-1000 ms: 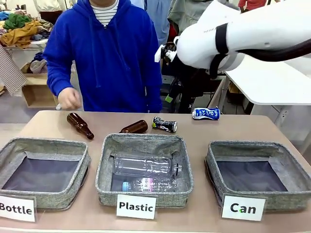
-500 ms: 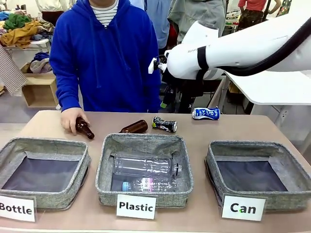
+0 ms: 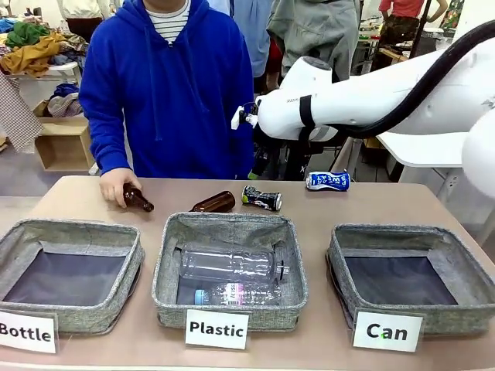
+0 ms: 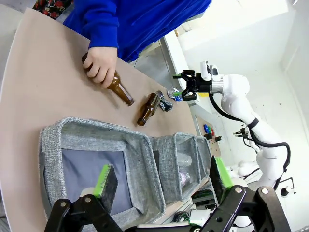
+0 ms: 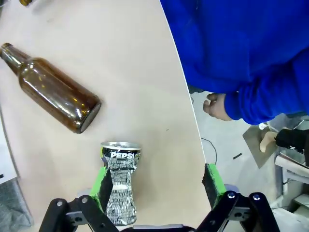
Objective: Sort the can waste into the basket.
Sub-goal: Pick up the can waste from the table and place it in the right Fabric basket.
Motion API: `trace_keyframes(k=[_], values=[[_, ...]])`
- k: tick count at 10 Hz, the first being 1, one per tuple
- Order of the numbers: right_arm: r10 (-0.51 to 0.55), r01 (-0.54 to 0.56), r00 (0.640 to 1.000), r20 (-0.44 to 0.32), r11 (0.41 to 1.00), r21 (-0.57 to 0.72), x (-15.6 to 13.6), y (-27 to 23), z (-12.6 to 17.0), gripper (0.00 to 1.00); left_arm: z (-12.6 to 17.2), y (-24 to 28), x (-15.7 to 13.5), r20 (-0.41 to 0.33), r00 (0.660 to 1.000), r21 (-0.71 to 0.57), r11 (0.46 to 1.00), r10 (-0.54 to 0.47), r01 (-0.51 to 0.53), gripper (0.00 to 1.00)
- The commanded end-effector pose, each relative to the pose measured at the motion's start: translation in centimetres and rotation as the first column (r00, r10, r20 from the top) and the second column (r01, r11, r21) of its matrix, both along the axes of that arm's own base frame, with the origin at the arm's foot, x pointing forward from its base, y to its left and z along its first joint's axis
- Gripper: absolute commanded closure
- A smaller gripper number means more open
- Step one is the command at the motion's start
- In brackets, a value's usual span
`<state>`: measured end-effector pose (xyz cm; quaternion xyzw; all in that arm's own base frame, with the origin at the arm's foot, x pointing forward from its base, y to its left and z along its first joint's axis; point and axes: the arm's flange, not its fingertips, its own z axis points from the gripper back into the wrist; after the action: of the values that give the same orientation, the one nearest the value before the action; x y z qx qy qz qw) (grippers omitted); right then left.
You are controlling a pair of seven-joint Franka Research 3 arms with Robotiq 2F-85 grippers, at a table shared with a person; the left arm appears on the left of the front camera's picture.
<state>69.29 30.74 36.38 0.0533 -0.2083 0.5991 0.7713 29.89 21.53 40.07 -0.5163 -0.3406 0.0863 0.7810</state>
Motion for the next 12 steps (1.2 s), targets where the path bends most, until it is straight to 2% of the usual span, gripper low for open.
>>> trace_keyframes(k=[1,3,7,12], values=[[-0.034,0.032,0.998,-0.047,0.999,-0.031,0.9,0.5,-0.2,0.00,-0.1,-0.1,-0.1,0.033,0.999,-0.007,1.000,0.002,-0.002,0.00],[-0.057,0.049,0.991,-0.122,0.996,-0.073,0.8,0.5,-1.4,0.00,-0.1,-0.1,-0.1,0.033,0.999,-0.007,1.000,0.002,-0.002,0.00],[-0.087,0.072,0.976,-0.201,0.994,-0.082,1.3,0.4,-3.3,0.00,-0.1,-0.1,-0.1,0.033,0.999,-0.007,1.000,0.002,-0.002,0.00],[-0.121,0.109,0.968,-0.219,0.992,-0.066,2.5,-0.2,-6.2,0.00,-0.1,-0.1,-0.1,0.033,0.999,-0.007,1.000,0.002,-0.002,0.00]])
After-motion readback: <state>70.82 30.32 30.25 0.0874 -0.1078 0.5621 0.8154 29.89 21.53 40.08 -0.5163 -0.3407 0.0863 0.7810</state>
